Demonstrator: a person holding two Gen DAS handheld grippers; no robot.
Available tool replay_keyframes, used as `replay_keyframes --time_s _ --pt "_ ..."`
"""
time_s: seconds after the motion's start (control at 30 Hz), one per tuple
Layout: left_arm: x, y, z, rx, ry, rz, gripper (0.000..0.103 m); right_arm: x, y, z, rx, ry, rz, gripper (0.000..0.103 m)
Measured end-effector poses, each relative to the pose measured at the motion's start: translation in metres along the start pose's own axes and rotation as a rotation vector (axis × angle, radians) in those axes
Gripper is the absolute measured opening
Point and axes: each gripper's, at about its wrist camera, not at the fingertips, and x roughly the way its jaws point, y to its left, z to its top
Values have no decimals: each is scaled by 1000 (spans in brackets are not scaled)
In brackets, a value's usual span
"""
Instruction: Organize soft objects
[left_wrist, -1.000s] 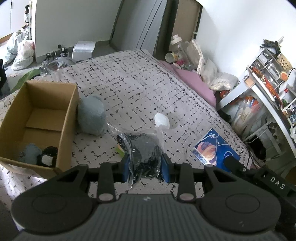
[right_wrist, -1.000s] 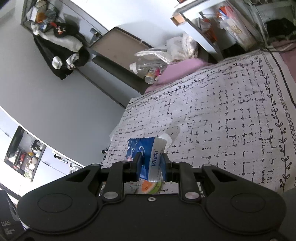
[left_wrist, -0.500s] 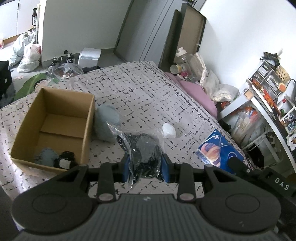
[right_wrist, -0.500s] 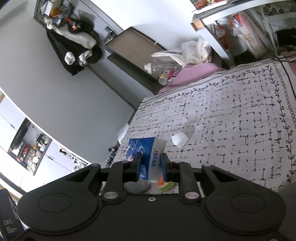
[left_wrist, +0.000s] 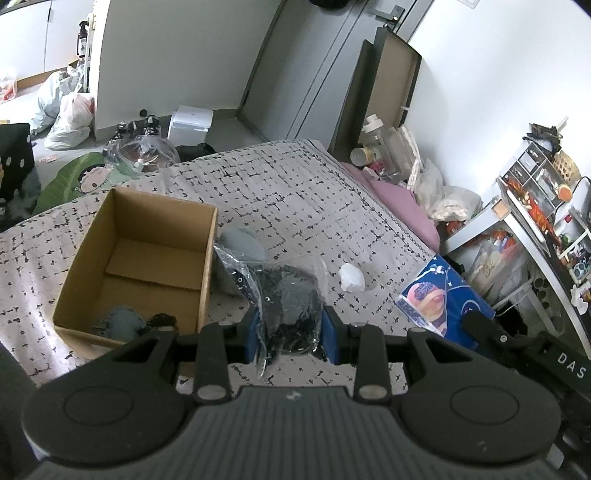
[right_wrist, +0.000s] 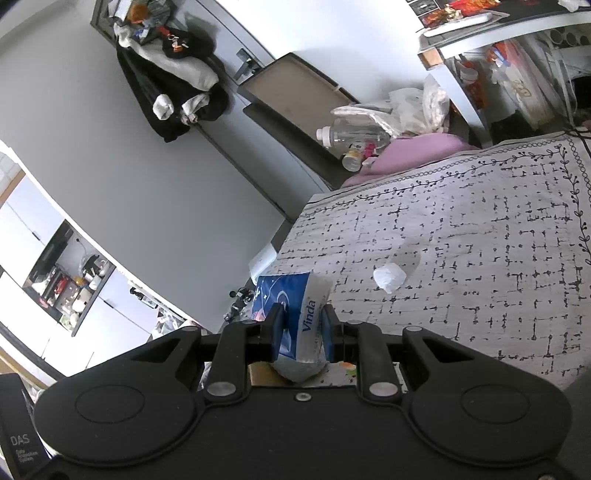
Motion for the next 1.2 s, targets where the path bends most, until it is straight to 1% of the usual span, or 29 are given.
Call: replay_keyframes --time_s 0.4,0.6,0.8,1.2 --pt "-10 22 6 -33 -26 3 34 4 22 -10 -36 15 13 21" --pt "-14 38 13 -57 -41 13 34 10 35 -17 -57 32 33 21" --pt "-13 63 22 -94 -46 36 34 26 50 -26 -76 65 44 21" --pt "10 114 36 -168 -18 81 34 67 75 -51 -106 154 41 21"
